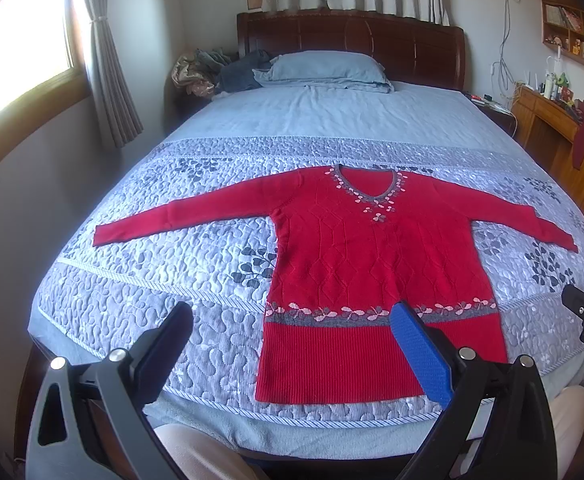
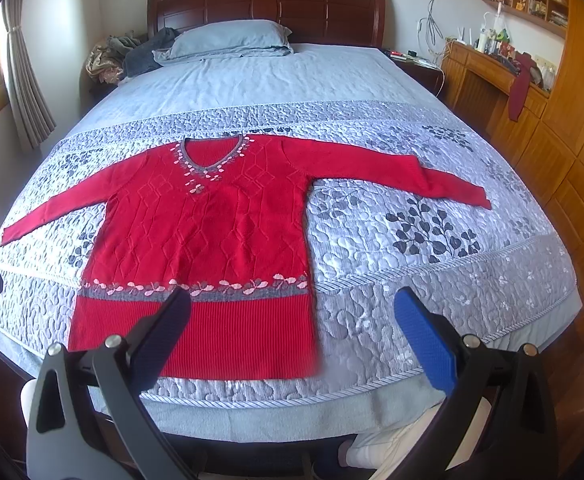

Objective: Fold small clothes

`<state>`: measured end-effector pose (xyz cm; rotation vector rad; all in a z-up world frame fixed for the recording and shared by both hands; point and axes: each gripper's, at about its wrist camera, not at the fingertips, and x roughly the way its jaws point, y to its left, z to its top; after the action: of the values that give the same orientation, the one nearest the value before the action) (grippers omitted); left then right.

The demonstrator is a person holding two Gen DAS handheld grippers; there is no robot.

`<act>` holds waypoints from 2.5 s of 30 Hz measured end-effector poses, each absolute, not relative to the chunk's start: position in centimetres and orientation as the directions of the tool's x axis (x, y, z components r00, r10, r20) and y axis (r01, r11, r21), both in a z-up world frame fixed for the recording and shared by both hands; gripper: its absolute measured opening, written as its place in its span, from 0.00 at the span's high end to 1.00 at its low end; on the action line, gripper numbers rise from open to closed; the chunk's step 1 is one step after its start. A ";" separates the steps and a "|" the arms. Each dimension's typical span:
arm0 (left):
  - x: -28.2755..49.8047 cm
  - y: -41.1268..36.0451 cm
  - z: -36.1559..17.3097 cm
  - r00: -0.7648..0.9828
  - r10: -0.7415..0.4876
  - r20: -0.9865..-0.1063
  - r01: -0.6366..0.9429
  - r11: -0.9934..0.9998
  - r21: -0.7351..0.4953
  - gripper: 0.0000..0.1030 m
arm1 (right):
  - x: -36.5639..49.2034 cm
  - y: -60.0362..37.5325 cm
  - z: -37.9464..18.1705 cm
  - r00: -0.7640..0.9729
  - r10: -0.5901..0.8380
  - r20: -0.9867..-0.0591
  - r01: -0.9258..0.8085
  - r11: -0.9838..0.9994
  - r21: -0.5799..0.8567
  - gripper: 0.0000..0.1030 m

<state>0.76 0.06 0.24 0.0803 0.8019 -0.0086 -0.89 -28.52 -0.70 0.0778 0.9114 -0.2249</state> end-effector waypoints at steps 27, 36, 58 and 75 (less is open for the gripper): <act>0.9 0.0 0.1 0.693 0.026 -0.720 0.035 0.997 0.070 0.04 | -0.9 -28.6 -1.2 0.590 -0.163 -0.791 0.226 0.974 -0.032 0.03; 0.9 0.0 0.1 0.693 0.027 -0.721 0.035 0.997 0.071 0.04 | -0.8 -28.5 -1.3 0.590 -0.161 -0.791 0.225 0.974 -0.031 0.03; 16.2 -14.6 -3.1 0.639 -0.019 -0.769 0.129 0.988 0.083 0.04 | 10.4 -52.6 -3.4 0.451 -0.234 -0.861 0.389 0.920 -0.047 0.03; 32.0 -39.6 -11.4 0.532 -0.101 -0.841 0.246 0.968 0.040 0.04 | 20.3 -79.4 -17.7 0.177 -0.107 -0.978 0.599 0.800 0.021 0.31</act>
<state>31.99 -39.63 -11.44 0.1603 0.9899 -0.2078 20.35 -79.43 -17.69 0.4535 1.3060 -0.5245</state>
